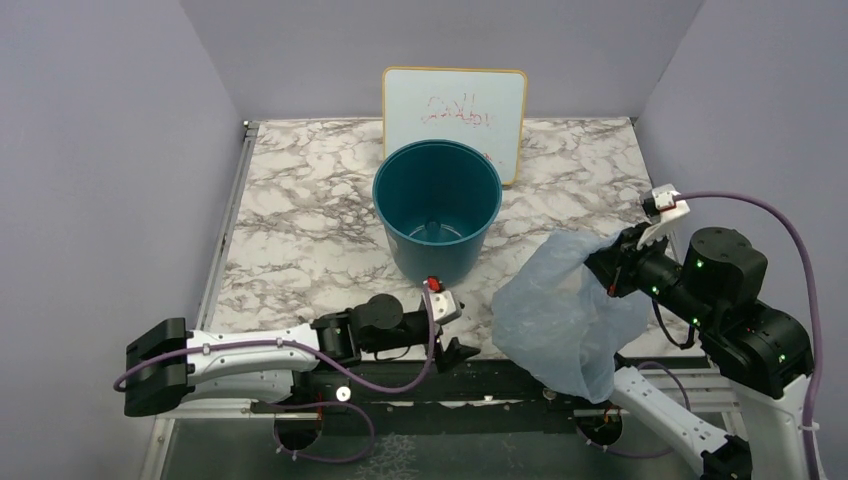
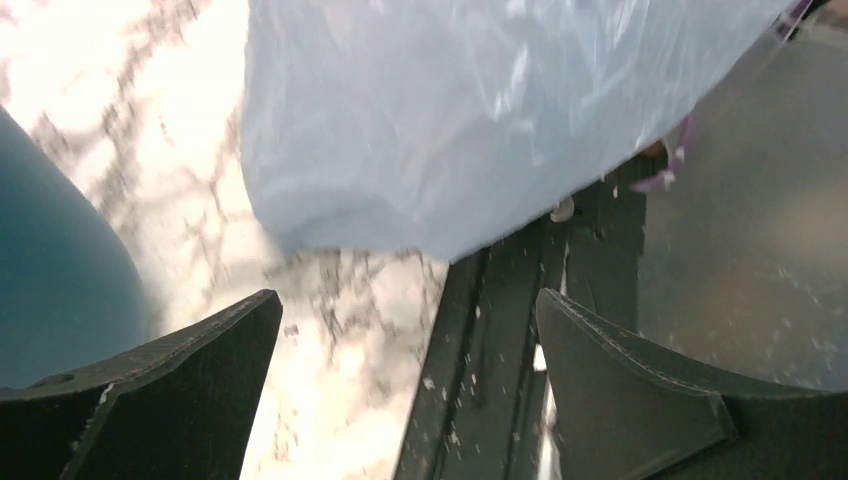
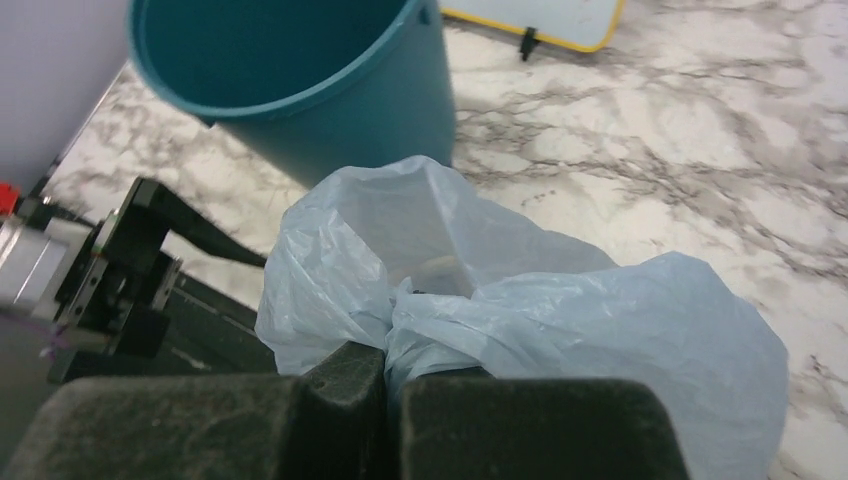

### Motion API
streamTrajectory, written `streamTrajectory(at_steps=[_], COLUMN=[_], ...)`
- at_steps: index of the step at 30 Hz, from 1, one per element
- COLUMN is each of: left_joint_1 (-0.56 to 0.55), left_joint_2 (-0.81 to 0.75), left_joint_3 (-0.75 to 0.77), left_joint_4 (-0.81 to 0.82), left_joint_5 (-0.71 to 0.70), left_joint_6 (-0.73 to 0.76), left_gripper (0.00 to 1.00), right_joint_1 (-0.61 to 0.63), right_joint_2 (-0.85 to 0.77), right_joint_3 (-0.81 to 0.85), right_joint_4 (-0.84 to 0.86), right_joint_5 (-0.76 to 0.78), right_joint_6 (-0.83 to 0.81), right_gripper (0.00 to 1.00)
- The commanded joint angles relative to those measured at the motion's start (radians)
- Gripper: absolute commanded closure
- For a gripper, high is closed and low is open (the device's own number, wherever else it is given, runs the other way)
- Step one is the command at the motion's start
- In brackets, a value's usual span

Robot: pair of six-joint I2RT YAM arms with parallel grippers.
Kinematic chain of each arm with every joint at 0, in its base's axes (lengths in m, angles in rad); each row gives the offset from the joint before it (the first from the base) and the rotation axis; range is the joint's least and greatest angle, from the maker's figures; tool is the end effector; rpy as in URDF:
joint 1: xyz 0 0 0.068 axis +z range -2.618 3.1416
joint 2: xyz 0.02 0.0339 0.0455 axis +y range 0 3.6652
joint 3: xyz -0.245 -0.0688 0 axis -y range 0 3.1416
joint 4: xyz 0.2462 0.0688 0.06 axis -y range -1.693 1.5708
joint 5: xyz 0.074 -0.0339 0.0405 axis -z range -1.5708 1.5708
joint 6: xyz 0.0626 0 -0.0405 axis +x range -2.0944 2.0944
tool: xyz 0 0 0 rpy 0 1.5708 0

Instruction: Put the trash bags into the trash bin

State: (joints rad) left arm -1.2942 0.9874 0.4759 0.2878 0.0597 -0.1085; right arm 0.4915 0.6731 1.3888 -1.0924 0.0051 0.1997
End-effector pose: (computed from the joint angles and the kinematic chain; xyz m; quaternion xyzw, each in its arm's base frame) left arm 0.0680 -0.2532 0.2195 0.4520 0.6375 -0.4201 0.4613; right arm 0.0900 0.0478 0.4228 -0.1188 0.8184 0.1885 0.5297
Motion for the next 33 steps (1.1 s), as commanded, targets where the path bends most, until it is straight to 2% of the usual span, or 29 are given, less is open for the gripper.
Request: streamTrajectory(at_steps=[1,5,16,21,25,29,33], left_joint_1=[-0.012,-0.014,-0.014,-0.014,-0.014,-0.014,-0.014], left_joint_2=[-0.007,0.002,0.122,0.198,0.257,0.314,0.352], left_joint_3=[-0.077,-0.151,-0.115,-0.102,-0.079,-0.044,-0.025], left_joint_4=[0.316,0.462,0.510,0.558,0.602,0.623,0.634], left_joint_5=[-0.009,0.058,0.106,0.104,0.115,0.119,0.102], left_joint_6=[0.102,0.152,0.177,0.169,0.170,0.165,0.152], left_gripper=[0.01,0.01,0.01,0.01,0.02,0.10,0.34], right_joint_1=[0.000,0.000,0.001,0.001,0.001,0.001,0.001], right_joint_2=[-0.017,-0.008,-0.076,-0.113,-0.117,-0.086,-0.075], right_joint_3=[-0.016,-0.012,-0.144,-0.133,-0.158,-0.162,-0.164], right_joint_4=[0.038,0.051,0.223,0.268,0.263,0.228,0.219], right_joint_5=[-0.242,-0.297,-0.621,-0.634,-0.580,-0.554,-0.540], right_joint_6=[-0.088,-0.111,-0.091,-0.106,-0.124,-0.109,-0.117], right_gripper=[0.99,0.99,0.99,0.99,0.99,0.99,0.99])
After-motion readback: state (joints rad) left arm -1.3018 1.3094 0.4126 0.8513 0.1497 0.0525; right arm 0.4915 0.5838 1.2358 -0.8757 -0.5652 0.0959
